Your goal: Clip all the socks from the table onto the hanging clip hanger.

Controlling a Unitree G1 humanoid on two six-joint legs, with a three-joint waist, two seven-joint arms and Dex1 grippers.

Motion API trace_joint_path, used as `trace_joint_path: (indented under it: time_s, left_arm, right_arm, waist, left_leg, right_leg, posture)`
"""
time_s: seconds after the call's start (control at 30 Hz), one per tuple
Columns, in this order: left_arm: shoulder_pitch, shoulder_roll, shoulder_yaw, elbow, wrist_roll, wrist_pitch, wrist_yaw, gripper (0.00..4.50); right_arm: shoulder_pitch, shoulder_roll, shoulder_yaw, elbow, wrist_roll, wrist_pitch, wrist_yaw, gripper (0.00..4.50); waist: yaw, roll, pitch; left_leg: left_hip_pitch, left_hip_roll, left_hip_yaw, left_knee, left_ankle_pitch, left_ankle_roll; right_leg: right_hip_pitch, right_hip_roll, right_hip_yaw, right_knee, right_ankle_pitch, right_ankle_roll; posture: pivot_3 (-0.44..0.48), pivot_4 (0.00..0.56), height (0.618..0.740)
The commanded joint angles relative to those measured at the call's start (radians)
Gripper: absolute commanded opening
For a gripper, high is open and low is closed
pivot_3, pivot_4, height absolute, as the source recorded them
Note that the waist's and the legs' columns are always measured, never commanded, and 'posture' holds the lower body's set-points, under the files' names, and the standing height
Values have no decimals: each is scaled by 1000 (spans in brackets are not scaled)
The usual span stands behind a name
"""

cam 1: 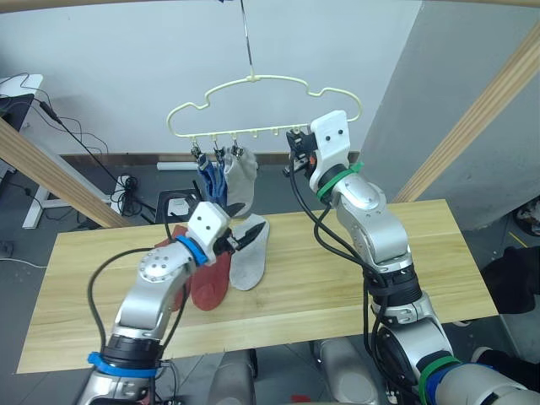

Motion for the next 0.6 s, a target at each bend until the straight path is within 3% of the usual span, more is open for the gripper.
trace_joint_path:
  time_s: [0.03, 0.23, 0.6]
  left_arm:
    - [-12, -67, -27, 91, 74, -7, 114, 4339]
    - [-70, -164, 4, 253, 102, 4, 246, 4471]
    - [-138, -189, -27, 402, 155, 113, 281, 4471]
  right_arm:
    - [-13, 0, 2, -38, 14, -11, 4, 0]
    - [-4, -5, 8, -54, 20, 1, 5, 0]
    - [9, -5, 18, -79, 23, 21, 6, 0]
  waist:
    - [0, 0, 0]
    - [-1, 0, 0]
    - [-4, 0, 0]
  left_leg:
    - [0, 0, 0, 0, 0, 0]
    - [0, 0, 0, 1, 0, 0]
    - [0, 0, 0, 1, 0, 0]
  right_leg:
    - [0, 0, 0, 0, 0, 0]
    - [0, 0, 0, 1, 0, 0]
    - [0, 0, 0, 1, 0, 0]
  posture:
    - [-201, 272, 740]
    - [-218, 275, 740]
    - [-233, 276, 740]
